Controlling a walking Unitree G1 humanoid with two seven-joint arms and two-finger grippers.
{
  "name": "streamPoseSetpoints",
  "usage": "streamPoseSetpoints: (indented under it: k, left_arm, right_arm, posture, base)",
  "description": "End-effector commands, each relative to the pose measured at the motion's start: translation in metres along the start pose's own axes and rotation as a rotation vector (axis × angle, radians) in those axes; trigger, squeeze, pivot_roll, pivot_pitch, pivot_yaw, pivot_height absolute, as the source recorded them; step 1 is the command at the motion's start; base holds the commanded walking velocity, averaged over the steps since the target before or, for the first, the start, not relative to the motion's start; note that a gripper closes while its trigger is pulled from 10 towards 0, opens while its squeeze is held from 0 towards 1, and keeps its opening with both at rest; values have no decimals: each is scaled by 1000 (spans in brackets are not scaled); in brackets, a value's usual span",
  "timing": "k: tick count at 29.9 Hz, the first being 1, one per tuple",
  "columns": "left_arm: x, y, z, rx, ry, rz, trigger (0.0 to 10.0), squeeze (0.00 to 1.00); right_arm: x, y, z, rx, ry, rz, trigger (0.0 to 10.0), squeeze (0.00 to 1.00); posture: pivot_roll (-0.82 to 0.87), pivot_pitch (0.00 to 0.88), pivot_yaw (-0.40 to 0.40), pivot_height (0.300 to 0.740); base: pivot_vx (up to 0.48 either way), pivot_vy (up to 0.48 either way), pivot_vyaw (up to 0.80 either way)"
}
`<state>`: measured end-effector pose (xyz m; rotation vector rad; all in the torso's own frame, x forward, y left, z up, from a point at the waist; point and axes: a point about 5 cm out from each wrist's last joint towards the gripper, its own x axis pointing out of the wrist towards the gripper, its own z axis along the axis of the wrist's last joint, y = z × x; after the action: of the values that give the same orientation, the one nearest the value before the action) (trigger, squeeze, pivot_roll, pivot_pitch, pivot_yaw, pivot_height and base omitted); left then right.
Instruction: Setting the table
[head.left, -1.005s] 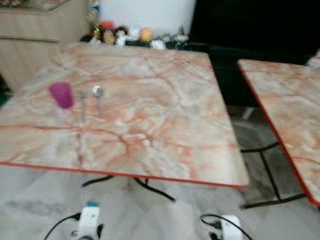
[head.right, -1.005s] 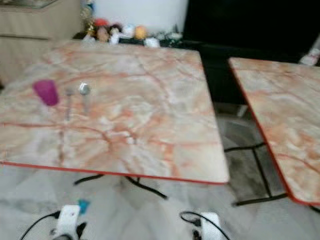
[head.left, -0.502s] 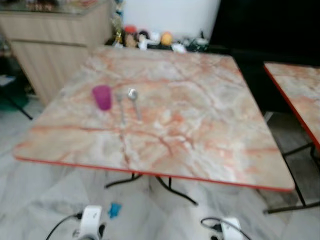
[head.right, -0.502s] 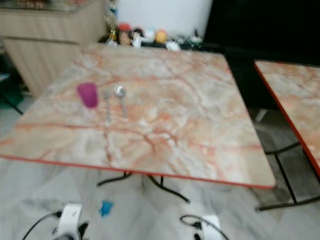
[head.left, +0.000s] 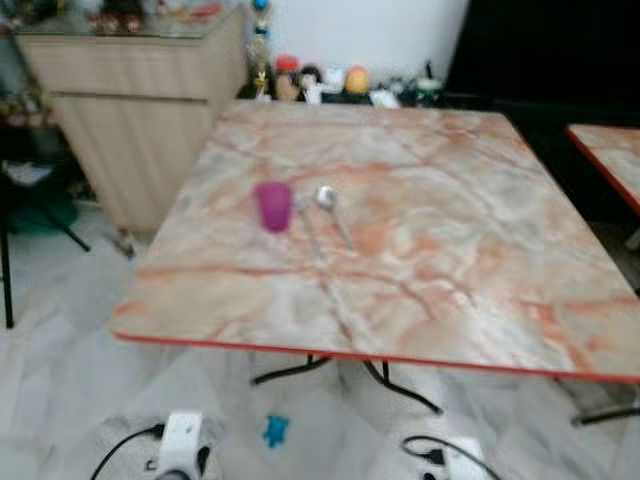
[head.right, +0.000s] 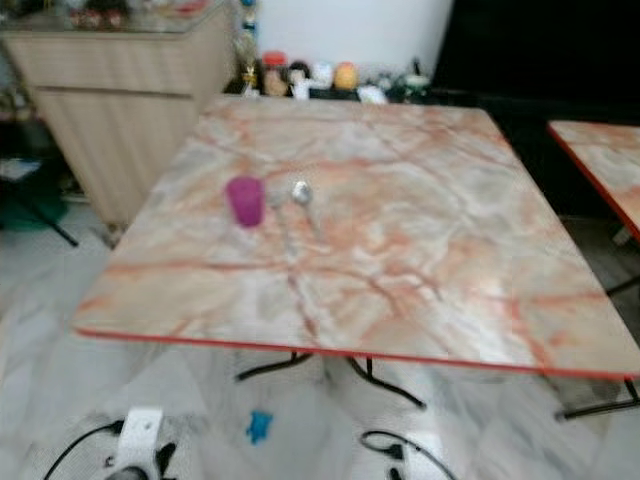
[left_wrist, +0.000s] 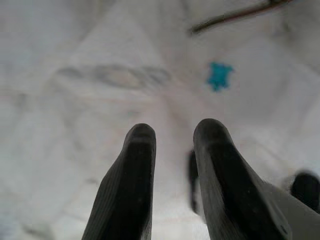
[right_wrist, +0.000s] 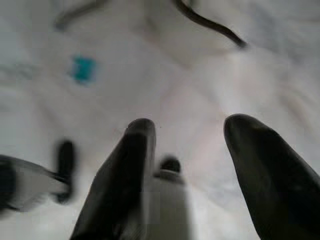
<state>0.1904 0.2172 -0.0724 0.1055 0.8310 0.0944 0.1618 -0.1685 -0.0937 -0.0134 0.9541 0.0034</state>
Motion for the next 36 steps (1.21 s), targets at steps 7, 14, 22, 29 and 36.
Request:
streamPoseSetpoints:
  k: [7,14,22,29,36]
  left_arm:
    - [2,-7,10,11,-42,-33,10000,0]
    - [4,-12,16,12,-64,-40,10000,0]
    - [3,-14,17,45,-82,-44,10000,0]
    - [3,-14,17,49,-88,-41,10000,0]
    - [3,-15,18,46,-93,-42,10000,0]
  right_arm:
    - [-2,-14,-3,5,4,-40,10000,0]
    - [-2,-13,-4,6,5,-39,10000,0]
    - [-2,-14,-5,3,7,-39,10000,0]
    - [-2,-14,-5,-1,8,-36,10000,0]
    - [-2,-14,-5,-3,10,-36,10000,0]
  posture:
    - [84,0,-35,740]
    - [82,0,-36,740]
    - [87,0,-39,740]
    - [88,0,-40,740]
    - [87,0,-41,740]
  base:
    - [0,0,0]
    - [0,0,0]
    - [0,-91,0]
    - [0,-369,0]
    - [0,-415,0]
